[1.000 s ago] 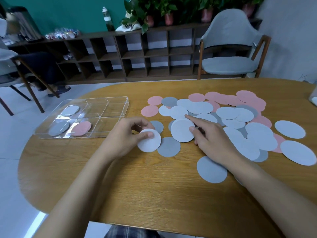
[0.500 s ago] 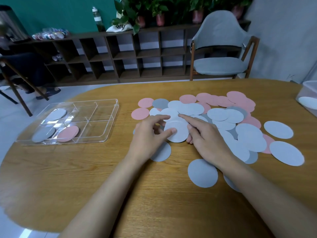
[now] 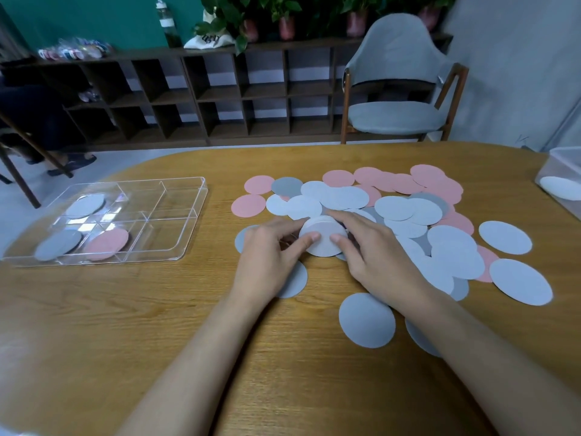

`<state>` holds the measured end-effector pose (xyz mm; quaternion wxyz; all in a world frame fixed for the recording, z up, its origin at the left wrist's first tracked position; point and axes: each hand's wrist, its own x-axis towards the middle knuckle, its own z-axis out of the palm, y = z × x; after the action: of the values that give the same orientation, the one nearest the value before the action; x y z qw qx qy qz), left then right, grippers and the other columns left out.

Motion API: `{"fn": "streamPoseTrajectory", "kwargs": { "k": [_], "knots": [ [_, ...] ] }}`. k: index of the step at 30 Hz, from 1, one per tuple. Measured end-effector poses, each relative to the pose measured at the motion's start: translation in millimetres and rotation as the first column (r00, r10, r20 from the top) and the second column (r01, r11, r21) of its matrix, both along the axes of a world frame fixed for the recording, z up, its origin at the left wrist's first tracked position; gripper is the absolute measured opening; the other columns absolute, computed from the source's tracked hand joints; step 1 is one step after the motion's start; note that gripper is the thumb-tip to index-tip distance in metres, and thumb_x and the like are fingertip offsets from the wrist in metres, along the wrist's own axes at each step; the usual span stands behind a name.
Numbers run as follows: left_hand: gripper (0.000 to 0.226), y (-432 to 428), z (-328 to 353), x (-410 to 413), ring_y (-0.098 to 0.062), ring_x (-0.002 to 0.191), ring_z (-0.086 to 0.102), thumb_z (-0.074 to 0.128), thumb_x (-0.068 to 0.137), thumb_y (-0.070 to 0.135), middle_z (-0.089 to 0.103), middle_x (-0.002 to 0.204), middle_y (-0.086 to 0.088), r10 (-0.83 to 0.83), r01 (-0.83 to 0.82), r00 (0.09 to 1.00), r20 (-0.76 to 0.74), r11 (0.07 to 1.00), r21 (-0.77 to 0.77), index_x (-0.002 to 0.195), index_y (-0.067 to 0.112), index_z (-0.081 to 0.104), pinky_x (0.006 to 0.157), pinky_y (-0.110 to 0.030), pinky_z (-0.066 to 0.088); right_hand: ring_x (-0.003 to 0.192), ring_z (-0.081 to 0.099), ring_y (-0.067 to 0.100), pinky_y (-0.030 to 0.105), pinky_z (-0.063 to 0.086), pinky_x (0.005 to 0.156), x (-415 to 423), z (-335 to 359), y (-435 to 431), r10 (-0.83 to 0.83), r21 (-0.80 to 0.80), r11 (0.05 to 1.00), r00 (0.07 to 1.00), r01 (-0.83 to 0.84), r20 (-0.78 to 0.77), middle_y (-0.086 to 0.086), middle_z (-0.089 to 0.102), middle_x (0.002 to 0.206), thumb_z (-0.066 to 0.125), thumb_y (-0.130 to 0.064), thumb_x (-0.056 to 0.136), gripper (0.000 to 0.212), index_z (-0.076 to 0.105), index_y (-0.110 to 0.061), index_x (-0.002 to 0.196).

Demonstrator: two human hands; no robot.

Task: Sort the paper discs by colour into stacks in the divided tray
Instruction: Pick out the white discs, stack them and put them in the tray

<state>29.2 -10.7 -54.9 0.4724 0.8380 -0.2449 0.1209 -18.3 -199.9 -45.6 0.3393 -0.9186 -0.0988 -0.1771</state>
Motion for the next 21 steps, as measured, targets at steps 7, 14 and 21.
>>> {"fn": "streamPoseTrajectory", "kwargs": {
  "k": [7, 14, 21],
  "knots": [
    [0.039, 0, 1, 14, -0.003, 0.094, 0.065, 0.083, 0.087, 0.040, 0.073, 0.106, 0.012, 0.007, -0.016, 0.999, 0.051, 0.987, 0.159, 0.121, 0.022, 0.076, 0.081, -0.015, 0.047, 0.078, 0.055, 0.012, 0.021, 0.042, 0.065, -1, 6, -37, -0.117, 0.147, 0.981, 0.991, 0.125, -0.059, 0.007, 0.067, 0.087, 0.060, -0.022, 0.102, 0.028, 0.063, -0.027, 0.129],
    [0.054, -10, 4, 30, -0.015, 0.124, 0.058, 0.082, 0.082, 0.053, 0.068, 0.131, 0.011, -0.071, 0.065, 0.997, 0.000, 0.909, 0.412, 0.128, 0.028, 0.071, 0.103, -0.036, 0.048, 0.086, 0.056, 0.010, 0.021, 0.043, 0.065, 6, 10, -61, -0.188, 0.131, 0.971, 0.976, 0.201, -0.107, 0.005, 0.067, 0.097, 0.058, -0.026, 0.102, 0.032, 0.060, -0.029, 0.134],
    [0.060, -37, 6, 38, -0.014, 0.120, 0.057, 0.076, 0.082, 0.063, 0.069, 0.129, 0.009, -0.063, 0.063, 0.998, -0.015, 0.891, 0.450, 0.130, 0.028, 0.070, 0.098, -0.040, 0.051, 0.084, 0.059, 0.010, 0.021, 0.044, 0.067, 7, 5, -77, -0.260, 0.139, 0.953, 0.963, 0.268, -0.074, 0.003, 0.068, 0.096, 0.060, -0.022, 0.101, 0.033, 0.063, -0.023, 0.134]
  ]
}}
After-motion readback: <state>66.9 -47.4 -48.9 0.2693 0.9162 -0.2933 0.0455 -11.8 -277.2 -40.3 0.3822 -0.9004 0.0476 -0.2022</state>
